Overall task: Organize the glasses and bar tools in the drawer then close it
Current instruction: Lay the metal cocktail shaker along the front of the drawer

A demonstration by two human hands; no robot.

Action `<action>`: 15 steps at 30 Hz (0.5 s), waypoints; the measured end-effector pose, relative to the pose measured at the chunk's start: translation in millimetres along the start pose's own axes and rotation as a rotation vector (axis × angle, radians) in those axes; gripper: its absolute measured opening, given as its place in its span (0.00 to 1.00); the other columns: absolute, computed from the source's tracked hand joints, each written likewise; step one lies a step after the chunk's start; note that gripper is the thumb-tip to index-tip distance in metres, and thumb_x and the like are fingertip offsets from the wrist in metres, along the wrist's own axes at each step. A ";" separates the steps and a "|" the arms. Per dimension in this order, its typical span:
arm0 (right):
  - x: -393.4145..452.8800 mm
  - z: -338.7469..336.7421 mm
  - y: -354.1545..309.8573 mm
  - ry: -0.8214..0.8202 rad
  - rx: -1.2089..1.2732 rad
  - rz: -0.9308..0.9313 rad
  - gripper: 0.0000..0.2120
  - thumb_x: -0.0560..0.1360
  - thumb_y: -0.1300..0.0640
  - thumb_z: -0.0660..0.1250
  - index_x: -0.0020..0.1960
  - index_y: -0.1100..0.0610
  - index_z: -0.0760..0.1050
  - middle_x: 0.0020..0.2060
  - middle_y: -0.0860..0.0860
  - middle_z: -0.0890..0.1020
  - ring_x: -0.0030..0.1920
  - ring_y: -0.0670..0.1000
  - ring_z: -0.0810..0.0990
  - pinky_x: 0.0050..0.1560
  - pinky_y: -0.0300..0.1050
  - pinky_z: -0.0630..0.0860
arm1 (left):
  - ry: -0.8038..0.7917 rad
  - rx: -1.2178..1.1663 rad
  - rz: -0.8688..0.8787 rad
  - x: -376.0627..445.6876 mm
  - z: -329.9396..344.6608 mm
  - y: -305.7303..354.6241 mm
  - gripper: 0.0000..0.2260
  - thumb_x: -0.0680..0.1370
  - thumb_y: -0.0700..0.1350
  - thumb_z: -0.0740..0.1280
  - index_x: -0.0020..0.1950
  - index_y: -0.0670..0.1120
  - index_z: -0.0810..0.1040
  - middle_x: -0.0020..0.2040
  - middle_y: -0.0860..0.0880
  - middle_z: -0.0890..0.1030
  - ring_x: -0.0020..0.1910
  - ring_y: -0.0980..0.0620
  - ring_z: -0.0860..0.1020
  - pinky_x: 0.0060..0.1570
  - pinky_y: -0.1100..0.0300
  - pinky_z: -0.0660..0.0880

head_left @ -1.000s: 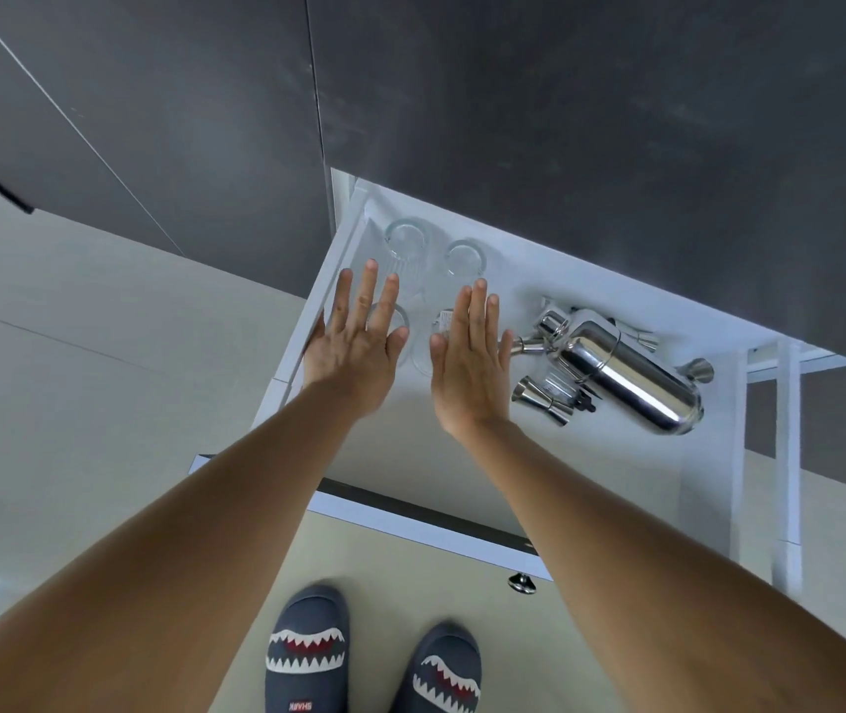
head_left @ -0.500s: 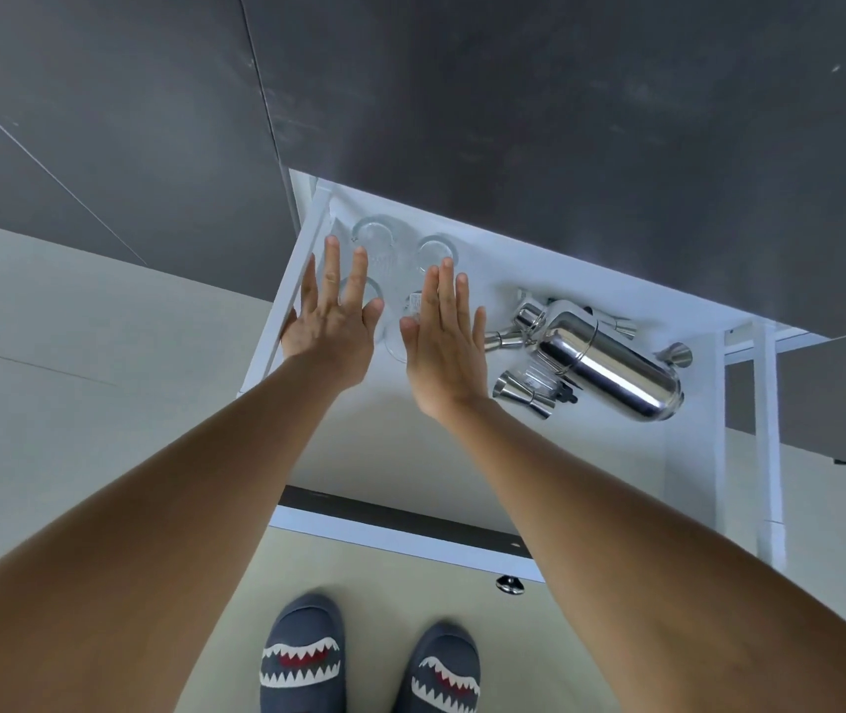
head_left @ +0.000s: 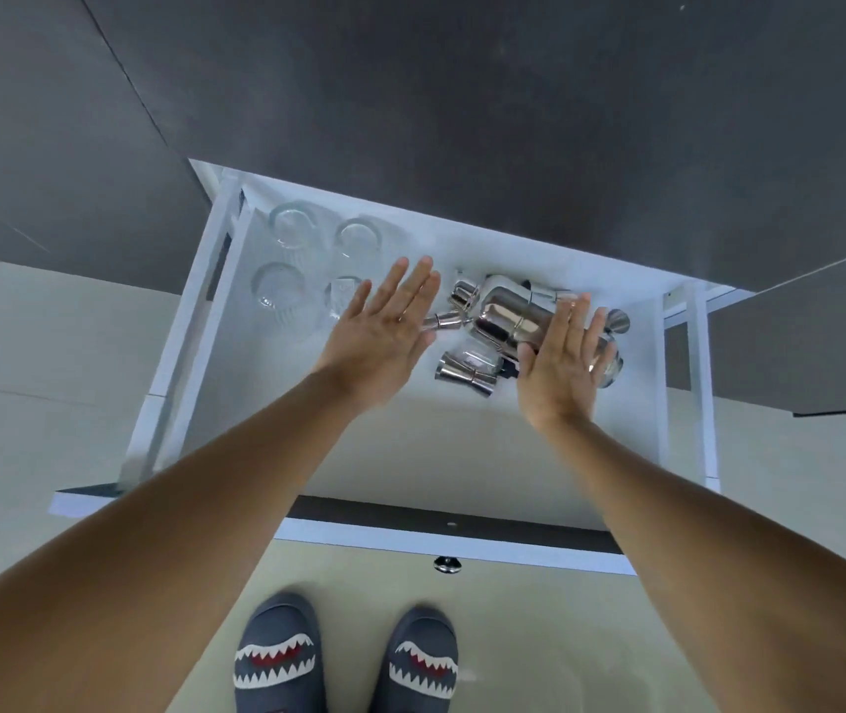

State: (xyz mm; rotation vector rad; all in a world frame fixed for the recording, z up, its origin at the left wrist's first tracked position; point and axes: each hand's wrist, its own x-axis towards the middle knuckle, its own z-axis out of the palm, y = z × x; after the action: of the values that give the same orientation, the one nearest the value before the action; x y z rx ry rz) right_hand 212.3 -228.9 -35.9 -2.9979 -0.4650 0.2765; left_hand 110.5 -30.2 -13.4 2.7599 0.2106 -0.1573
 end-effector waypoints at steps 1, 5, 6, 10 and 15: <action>2.5 -2.0 17.0 -0.023 -0.049 -0.025 0.35 0.79 0.44 0.55 0.77 0.59 0.43 0.78 0.57 0.46 0.77 0.59 0.41 0.74 0.64 0.42 | -0.036 0.005 0.017 6.7 6.3 6.6 0.27 0.83 0.51 0.49 0.79 0.46 0.44 0.80 0.50 0.42 0.79 0.49 0.42 0.77 0.47 0.48; 19.3 -7.6 58.1 -0.073 -0.156 -0.212 0.43 0.69 0.44 0.71 0.74 0.60 0.54 0.71 0.60 0.63 0.73 0.62 0.57 0.73 0.63 0.52 | -0.147 0.020 0.039 34.0 27.3 28.6 0.30 0.83 0.51 0.53 0.79 0.45 0.40 0.80 0.49 0.40 0.79 0.48 0.41 0.77 0.47 0.48; 24.0 -8.3 63.1 -0.062 -0.175 -0.247 0.44 0.66 0.45 0.75 0.72 0.61 0.57 0.67 0.60 0.67 0.70 0.62 0.62 0.71 0.62 0.59 | -0.160 0.010 0.042 40.4 30.8 33.3 0.31 0.83 0.50 0.55 0.79 0.45 0.40 0.80 0.49 0.40 0.79 0.48 0.41 0.77 0.47 0.48; 30.1 -7.9 76.1 0.020 -0.206 -0.325 0.40 0.60 0.47 0.77 0.65 0.61 0.65 0.59 0.59 0.74 0.63 0.62 0.67 0.56 0.54 0.69 | -0.159 -0.016 0.037 62.6 40.6 49.9 0.37 0.80 0.49 0.63 0.79 0.43 0.41 0.80 0.47 0.45 0.79 0.46 0.44 0.76 0.43 0.52; 25.3 -2.2 88.6 0.076 -0.173 -0.318 0.39 0.58 0.51 0.77 0.63 0.61 0.66 0.56 0.57 0.76 0.61 0.59 0.66 0.55 0.51 0.61 | -0.129 0.018 0.077 86.3 43.3 61.7 0.42 0.75 0.50 0.71 0.79 0.46 0.46 0.79 0.47 0.55 0.78 0.42 0.48 0.74 0.39 0.48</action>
State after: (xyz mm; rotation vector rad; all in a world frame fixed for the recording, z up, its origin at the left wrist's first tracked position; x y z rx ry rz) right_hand 262.2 -305.3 -48.6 -3.0171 -0.9894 0.0988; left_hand 202.0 -92.1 -43.7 2.7581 0.0693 -0.3166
